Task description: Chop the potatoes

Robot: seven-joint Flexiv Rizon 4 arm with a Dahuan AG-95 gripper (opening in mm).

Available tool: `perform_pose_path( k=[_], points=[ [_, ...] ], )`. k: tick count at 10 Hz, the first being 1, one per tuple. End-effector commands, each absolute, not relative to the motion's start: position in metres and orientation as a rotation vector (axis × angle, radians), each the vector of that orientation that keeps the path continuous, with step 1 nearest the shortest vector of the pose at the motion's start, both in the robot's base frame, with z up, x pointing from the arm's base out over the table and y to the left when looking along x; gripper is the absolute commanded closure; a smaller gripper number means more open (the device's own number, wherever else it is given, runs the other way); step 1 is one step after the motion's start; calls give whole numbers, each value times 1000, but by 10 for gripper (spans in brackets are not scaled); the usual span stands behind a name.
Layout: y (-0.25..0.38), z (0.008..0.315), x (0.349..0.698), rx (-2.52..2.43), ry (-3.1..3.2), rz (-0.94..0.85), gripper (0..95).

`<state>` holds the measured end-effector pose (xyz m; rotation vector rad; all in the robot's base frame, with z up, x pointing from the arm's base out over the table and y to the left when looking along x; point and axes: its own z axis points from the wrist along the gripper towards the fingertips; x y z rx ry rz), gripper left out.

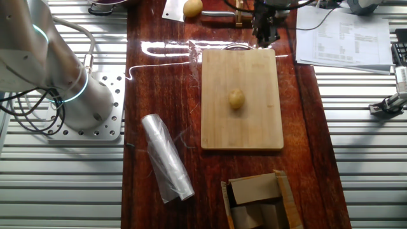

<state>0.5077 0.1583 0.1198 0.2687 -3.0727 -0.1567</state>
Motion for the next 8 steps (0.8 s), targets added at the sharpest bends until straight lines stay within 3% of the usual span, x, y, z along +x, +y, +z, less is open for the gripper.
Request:
perform_pose_path(
  k=[1,3,5,6,8],
  points=[
    [159,118,510,406,-2987,-80,760],
    [154,117,508,428,-2992,-155,760],
    [189,107,513,336,-3021,-207,760],
    [211,103,514,285,-3038,-217,570],
    [227,101,514,263,-3054,-234,570]
  ],
)
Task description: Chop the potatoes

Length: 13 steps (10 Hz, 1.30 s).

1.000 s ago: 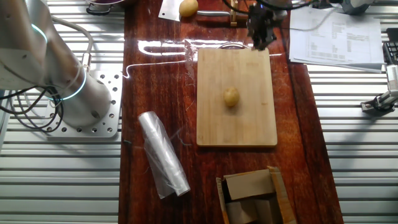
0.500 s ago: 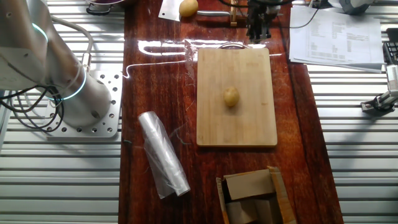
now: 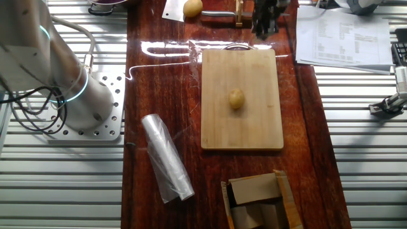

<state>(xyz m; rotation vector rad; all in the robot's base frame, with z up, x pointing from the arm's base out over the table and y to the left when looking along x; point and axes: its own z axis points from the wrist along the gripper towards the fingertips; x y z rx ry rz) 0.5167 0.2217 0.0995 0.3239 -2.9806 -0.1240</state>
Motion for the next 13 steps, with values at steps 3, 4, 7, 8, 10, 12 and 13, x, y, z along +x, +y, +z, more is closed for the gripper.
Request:
perform_pose_path(
  k=[3,4,7,8,10,12,13],
  points=[
    [227,101,514,318,-3043,-244,570],
    [227,101,514,308,-3033,-302,570],
    [241,95,517,216,-3036,-375,570],
    [253,90,518,189,-3046,-383,570],
    [274,83,519,125,-3061,-394,570],
    [288,80,520,105,-3070,-386,570],
    [288,80,520,118,-3065,-386,570]
  ],
)
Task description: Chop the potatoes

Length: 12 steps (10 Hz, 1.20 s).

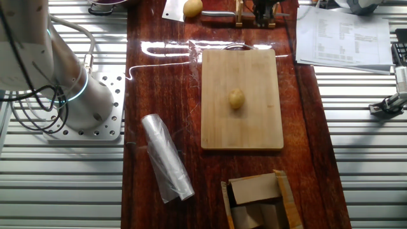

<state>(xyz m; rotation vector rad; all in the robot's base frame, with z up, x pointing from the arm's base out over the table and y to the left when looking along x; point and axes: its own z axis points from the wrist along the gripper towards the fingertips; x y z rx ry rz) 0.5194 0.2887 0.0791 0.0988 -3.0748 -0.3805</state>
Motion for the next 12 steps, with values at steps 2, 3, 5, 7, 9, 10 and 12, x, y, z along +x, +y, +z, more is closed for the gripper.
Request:
perform_pose_path(
  k=[2,3,5,7,9,10,12],
  points=[
    [288,80,520,173,-3045,-397,570],
    [288,80,520,169,-3033,-403,570],
    [290,77,521,130,-3018,-499,570],
    [309,63,526,71,-3021,-518,570],
    [322,56,528,36,-3024,-520,570],
    [327,52,528,37,-3030,-518,570],
    [327,52,528,65,-3032,-518,570]
  ],
)
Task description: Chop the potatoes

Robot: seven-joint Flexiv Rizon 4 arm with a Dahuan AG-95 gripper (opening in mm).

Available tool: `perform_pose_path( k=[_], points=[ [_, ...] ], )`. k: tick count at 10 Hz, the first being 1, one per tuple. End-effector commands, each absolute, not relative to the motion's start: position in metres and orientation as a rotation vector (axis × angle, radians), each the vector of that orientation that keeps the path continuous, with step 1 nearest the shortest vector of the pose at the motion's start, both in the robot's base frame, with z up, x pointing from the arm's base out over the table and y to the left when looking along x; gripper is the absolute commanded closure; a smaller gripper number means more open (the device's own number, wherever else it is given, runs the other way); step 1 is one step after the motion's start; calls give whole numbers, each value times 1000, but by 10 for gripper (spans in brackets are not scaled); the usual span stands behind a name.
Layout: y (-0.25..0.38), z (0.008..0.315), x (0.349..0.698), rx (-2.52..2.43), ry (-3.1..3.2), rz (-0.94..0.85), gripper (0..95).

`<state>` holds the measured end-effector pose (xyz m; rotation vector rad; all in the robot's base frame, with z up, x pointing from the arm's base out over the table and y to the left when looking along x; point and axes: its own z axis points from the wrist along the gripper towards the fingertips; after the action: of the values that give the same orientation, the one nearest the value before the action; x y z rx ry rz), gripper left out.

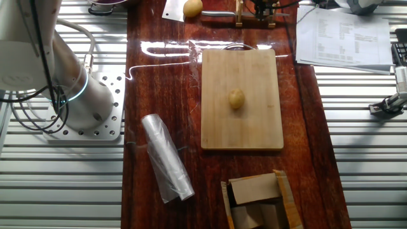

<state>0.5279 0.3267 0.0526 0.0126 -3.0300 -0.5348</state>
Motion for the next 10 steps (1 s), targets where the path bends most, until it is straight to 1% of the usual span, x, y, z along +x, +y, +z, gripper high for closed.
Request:
perform_pose_path(
  k=[1,7,10],
  points=[
    [327,52,528,86,-3033,-522,570],
    [318,56,525,165,-3027,-519,570],
    [316,48,517,159,-3031,-512,570]
  ],
)
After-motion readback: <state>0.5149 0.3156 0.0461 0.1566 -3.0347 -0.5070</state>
